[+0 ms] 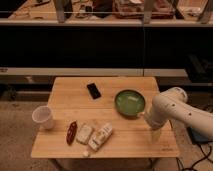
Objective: Place the bottle in the ceramic bowl
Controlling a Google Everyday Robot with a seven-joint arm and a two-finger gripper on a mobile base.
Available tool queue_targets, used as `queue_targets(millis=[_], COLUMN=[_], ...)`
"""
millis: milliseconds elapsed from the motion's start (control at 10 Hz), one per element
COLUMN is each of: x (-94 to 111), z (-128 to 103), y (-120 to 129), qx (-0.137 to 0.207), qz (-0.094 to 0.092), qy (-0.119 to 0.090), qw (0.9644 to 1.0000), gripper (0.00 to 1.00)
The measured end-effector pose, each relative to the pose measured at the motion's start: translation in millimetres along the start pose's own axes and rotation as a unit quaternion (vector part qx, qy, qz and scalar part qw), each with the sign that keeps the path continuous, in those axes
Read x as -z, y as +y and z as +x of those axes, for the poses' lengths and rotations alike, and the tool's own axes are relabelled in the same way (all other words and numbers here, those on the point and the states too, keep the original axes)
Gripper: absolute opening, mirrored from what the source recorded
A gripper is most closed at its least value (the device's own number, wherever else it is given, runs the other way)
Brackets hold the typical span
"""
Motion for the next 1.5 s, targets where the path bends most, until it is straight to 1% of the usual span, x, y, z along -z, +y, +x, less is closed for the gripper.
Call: queue_targets(millis=[700,800,900,1000,1100,1200,1300,1500], x=[0,-1,-1,-2,-3,-3,-2,-3], z=[-1,-2,-3,-6,-11,-13,-14,-16], y=[-1,-2,-6,-9,-14,-17,-18,-19], qx=[-0.003,-0.010,-0.028,-0.051,-0.083,-0.106,-0.119,-0.118], qz=[0.002,0.009,0.024,0.041,0.063,0.078,0.086,0.086], qy=[-0.002,-0.004,-0.008,-0.013,-0.023,-0.030,-0.034,-0.035], qw=[1.0000,0.9999,0.9993,0.9978,0.9943,0.9909,0.9887,0.9887], gripper=[0.80,0.80,0.80,0.80,0.80,0.80,0.80,0.80])
